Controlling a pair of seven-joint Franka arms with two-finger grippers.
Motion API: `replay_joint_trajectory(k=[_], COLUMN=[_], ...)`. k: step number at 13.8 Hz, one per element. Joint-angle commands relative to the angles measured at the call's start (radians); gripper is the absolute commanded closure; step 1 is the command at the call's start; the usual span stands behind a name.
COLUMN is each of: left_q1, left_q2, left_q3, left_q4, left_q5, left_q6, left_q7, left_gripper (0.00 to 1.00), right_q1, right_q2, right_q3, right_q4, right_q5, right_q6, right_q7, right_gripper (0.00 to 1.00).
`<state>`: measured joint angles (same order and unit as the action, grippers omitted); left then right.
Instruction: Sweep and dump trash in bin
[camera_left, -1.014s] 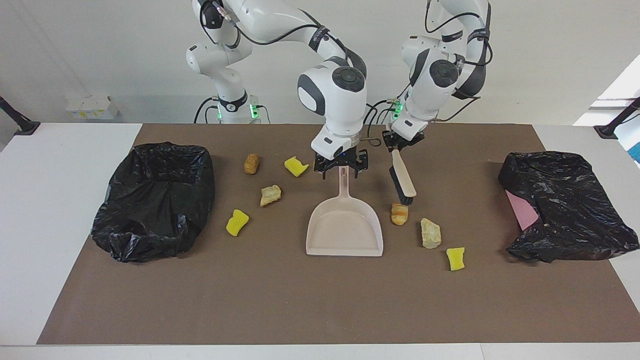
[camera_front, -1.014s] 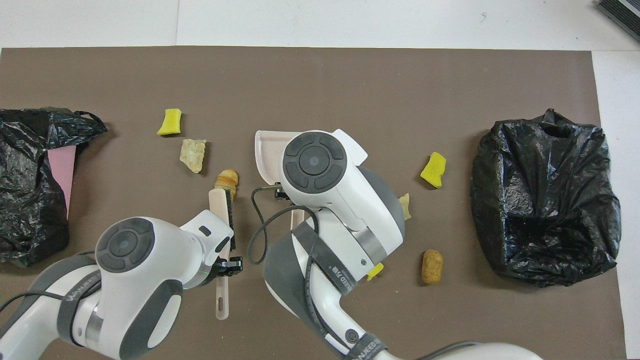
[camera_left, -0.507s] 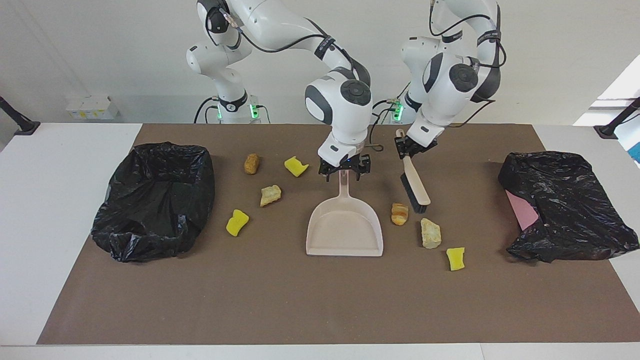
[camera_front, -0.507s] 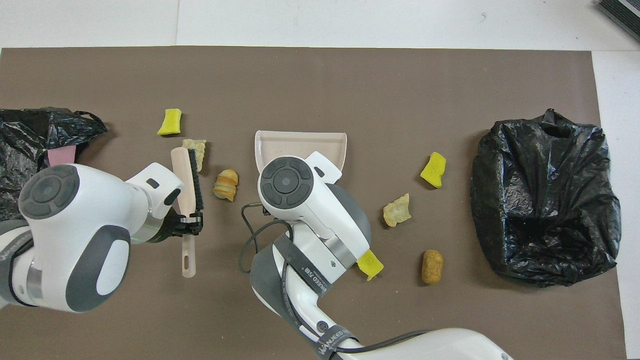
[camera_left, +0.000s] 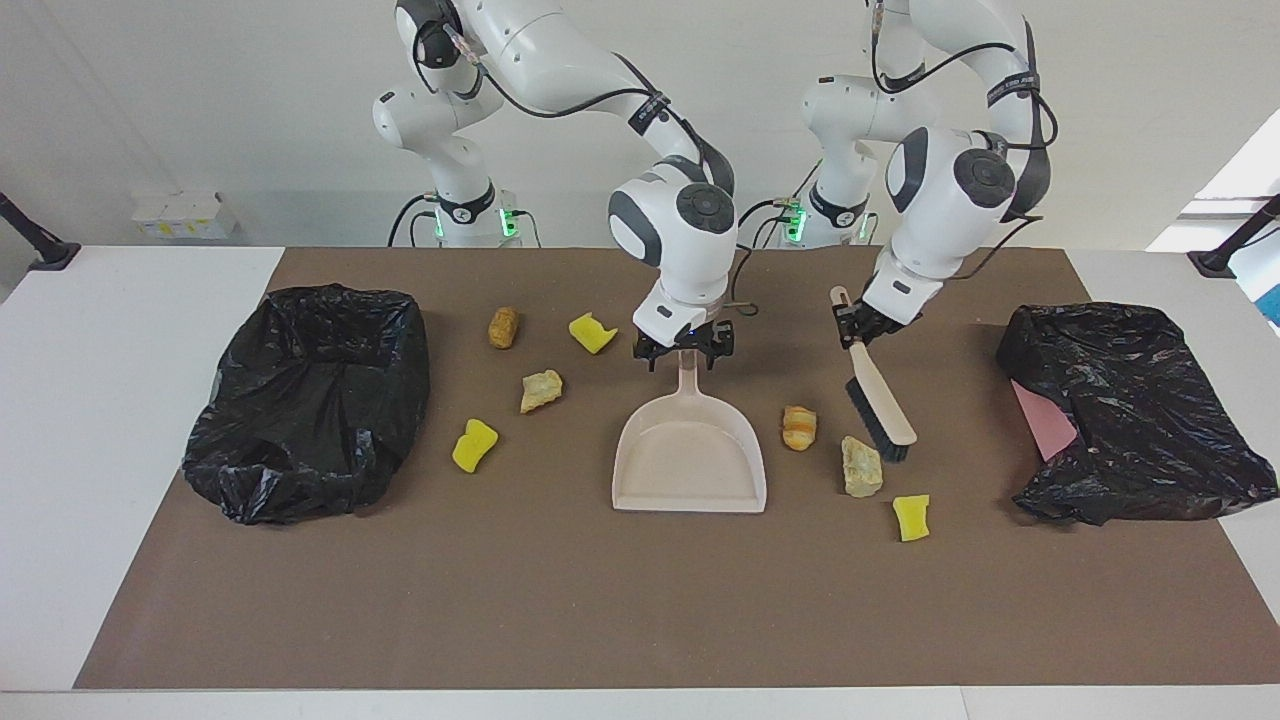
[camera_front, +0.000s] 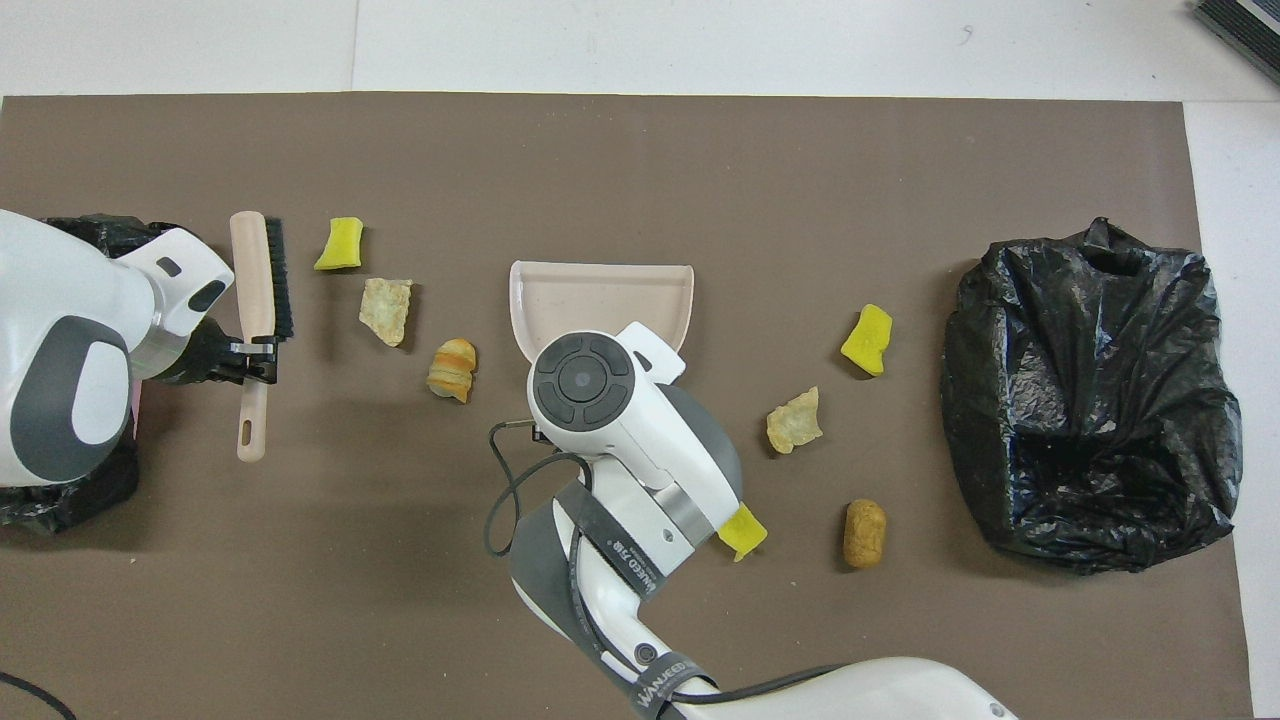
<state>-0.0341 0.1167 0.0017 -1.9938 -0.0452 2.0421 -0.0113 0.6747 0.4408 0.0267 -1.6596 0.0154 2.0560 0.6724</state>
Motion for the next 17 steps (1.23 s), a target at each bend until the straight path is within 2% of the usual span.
replay_joint_trajectory(k=[1, 4, 8, 11, 13, 17], left_q1=[0.028, 0.026, -0.003, -0.053, -0.092, -0.142], left_q2=[0.082, 0.095, 0.107, 0.095, 0.081, 0.046], left_q3=[-0.009, -0.011, -0.022, -0.022, -0.020, -0.023], left_q4=[0.040, 0.043, 0.047, 0.038, 0.038, 0.033], left_q5=[0.030, 0.030, 0.031, 0.030, 0.030, 0.027], left_q6=[0.048, 0.052, 0.015, -0.063, -0.124, -0.221], left_q7=[0.077, 0.168, 0.172, 0.289, 0.303, 0.295], left_gripper=[1.00, 1.00, 1.00, 1.00, 1.00, 1.00], right_q1=[-0.001, -0.001, -0.010, -0.044, -0.053, -0.066], right_q2=[-0.027, -0.025, -0.050, -0.102, -0.129, -0.151], right_q3=[0.002, 0.004, 0.002, 0.001, 0.001, 0.001], right_q4=[-0.032, -0.019, 0.029, 0.024, 0.023, 0.017], right_q5=[0.012, 0.008, -0.006, 0.000, -0.003, -0.005], right_q6=[0.013, -0.008, -0.059, -0.072, -0.102, -0.177], right_q7=[0.022, 0.022, -0.034, -0.255, -0.345, -0.663], right_gripper=[0.73, 1.00, 1.00, 1.00, 1.00, 1.00])
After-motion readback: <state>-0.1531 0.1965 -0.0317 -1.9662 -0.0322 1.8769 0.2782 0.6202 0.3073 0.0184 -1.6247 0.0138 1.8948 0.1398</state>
